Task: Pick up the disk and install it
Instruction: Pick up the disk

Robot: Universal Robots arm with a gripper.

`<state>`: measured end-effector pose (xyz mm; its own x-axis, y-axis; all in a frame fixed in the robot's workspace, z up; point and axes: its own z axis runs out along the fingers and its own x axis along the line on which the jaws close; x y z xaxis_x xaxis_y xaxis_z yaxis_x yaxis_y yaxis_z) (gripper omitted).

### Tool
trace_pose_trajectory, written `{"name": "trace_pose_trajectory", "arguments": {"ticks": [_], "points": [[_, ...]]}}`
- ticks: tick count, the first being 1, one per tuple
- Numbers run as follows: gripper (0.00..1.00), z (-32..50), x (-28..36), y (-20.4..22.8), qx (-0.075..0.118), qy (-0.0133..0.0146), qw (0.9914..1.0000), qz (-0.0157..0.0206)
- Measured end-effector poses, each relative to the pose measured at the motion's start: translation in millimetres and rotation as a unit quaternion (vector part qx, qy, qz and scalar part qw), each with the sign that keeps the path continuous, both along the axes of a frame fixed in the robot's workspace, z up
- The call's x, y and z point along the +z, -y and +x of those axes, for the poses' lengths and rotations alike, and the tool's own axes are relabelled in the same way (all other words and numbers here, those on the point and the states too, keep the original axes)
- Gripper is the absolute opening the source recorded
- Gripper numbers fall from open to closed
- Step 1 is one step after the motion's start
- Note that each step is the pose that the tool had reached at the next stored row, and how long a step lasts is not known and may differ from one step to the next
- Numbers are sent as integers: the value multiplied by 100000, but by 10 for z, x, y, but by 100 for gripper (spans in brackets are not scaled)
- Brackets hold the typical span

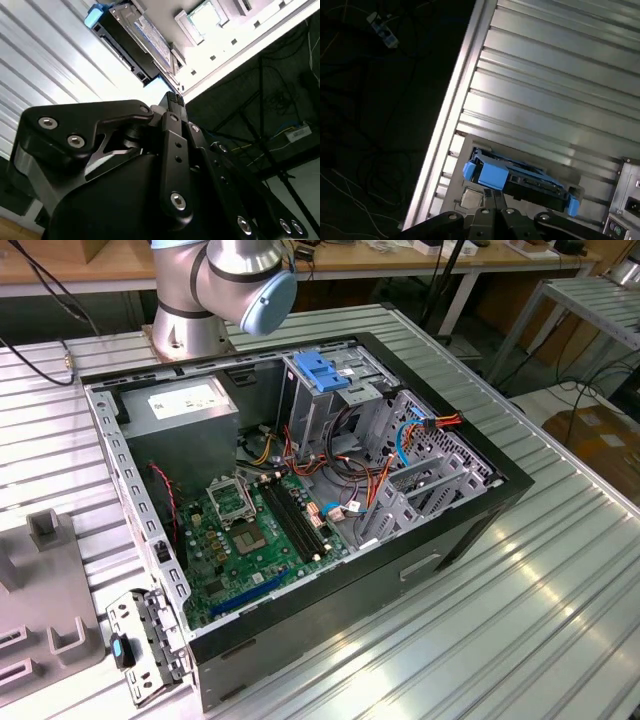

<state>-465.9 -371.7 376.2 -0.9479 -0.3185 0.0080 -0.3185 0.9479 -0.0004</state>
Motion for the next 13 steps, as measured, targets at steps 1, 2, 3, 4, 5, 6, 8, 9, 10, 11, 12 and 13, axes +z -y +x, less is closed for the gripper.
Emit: {"name": "trace_pose_trajectory", "arguments": {"ticks": [1,2,3,4,5,6,8,9,10,11,12,13], "points": [[11,0,0,0,1788,-1,99984,0],[11,0,0,0,3841,4,99926,1],[11,0,0,0,4640,1,99892,-1],[11,0,0,0,5202,2,99865,0],[11,0,-1,0,5820,2,99830,1],[11,1,-2,0,6711,4,99775,1],[11,1,-3,0,8563,-1,99633,1],[11,1,-3,0,9537,-5,99544,-3],[11,1,-4,0,10922,-3,99402,0],[11,1,-5,0,12194,-5,99254,0],[11,1,-6,0,13082,-1,99141,0],[11,1,-7,0,14840,-1,98893,2]]}}
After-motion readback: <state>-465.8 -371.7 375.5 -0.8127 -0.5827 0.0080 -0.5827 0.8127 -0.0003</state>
